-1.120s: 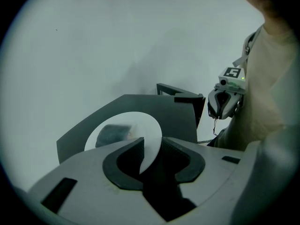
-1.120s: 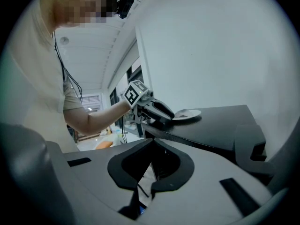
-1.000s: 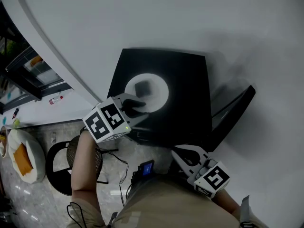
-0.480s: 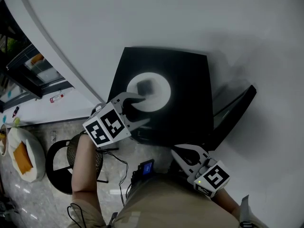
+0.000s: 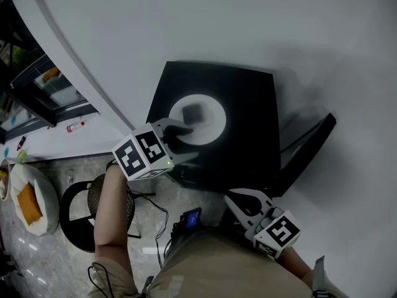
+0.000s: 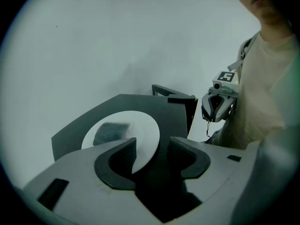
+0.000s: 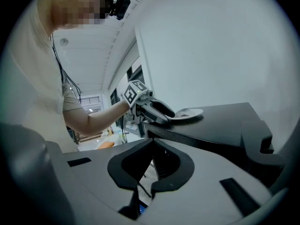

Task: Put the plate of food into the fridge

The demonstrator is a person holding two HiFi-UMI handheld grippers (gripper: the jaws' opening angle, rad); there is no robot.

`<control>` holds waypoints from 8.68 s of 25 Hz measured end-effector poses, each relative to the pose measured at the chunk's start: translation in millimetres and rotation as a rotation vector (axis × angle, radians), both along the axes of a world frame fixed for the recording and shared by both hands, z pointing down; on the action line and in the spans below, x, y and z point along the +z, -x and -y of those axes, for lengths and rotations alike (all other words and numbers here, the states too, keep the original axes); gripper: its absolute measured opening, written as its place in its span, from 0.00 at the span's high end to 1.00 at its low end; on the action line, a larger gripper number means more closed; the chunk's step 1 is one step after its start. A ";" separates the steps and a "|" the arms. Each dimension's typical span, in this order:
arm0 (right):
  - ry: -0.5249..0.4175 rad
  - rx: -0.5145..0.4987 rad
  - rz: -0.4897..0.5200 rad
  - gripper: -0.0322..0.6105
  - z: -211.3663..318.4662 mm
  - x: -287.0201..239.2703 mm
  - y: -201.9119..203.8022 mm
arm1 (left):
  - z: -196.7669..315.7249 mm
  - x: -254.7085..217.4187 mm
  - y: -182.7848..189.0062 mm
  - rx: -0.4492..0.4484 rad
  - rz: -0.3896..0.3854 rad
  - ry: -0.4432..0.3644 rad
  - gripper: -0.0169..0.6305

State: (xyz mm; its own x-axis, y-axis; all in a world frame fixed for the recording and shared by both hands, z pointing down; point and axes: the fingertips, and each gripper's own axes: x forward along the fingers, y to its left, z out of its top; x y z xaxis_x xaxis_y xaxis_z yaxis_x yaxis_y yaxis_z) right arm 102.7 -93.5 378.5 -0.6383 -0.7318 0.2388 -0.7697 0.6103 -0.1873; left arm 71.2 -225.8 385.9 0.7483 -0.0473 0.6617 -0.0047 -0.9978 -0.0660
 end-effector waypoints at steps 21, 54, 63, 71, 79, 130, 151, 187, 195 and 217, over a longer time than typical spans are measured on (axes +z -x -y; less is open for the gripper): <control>0.020 -0.002 0.024 0.92 -2.3 2.2 2.8 | -23.7 -2.4 7.8 0.042 0.003 -0.075 0.78; 0.037 -0.033 -0.011 0.92 0.5 5.6 16.4 | -42.3 5.2 9.0 0.091 0.055 -0.288 0.69; 0.037 -0.014 0.005 0.92 1.6 4.4 16.4 | -39.5 3.7 12.7 0.086 0.030 -0.330 0.67; 0.046 -0.008 0.000 0.92 -0.5 7.0 15.1 | -41.2 11.4 9.4 0.110 0.046 -0.359 0.65; 0.060 -0.007 -0.002 0.92 -0.3 7.9 16.1 | -42.8 7.6 10.5 0.079 0.034 -0.379 0.66; 0.609 0.217 0.994 0.87 70.3 18.9 21.5 | -81.2 3.8 23.7 0.083 -0.122 -0.346 0.80; 0.708 0.280 1.129 0.90 56.2 16.4 18.6 | -62.3 -10.5 87.4 -0.539 -0.751 0.383 0.73; 0.661 0.350 1.108 0.90 -34.3 34.3 61.4 | -128.6 8.0 102.6 -0.444 -0.916 0.794 0.79; 0.704 0.351 1.082 0.90 -47.4 47.0 58.1 | -139.9 24.7 97.8 -0.546 -0.922 0.832 0.81; 0.826 0.159 1.007 0.91 -99.5 60.8 28.4 | -201.9 39.0 76.1 -0.817 -1.018 0.948 0.88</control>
State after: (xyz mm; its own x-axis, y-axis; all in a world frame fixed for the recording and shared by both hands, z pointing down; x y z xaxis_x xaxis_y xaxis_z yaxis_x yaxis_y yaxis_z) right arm 74.3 6.1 439.3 -0.7199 -0.6832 0.1225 -0.1263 -0.0446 -0.9910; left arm -4.9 -23.9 425.0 0.8545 -0.5173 -0.0470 -0.1831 -0.3846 0.9048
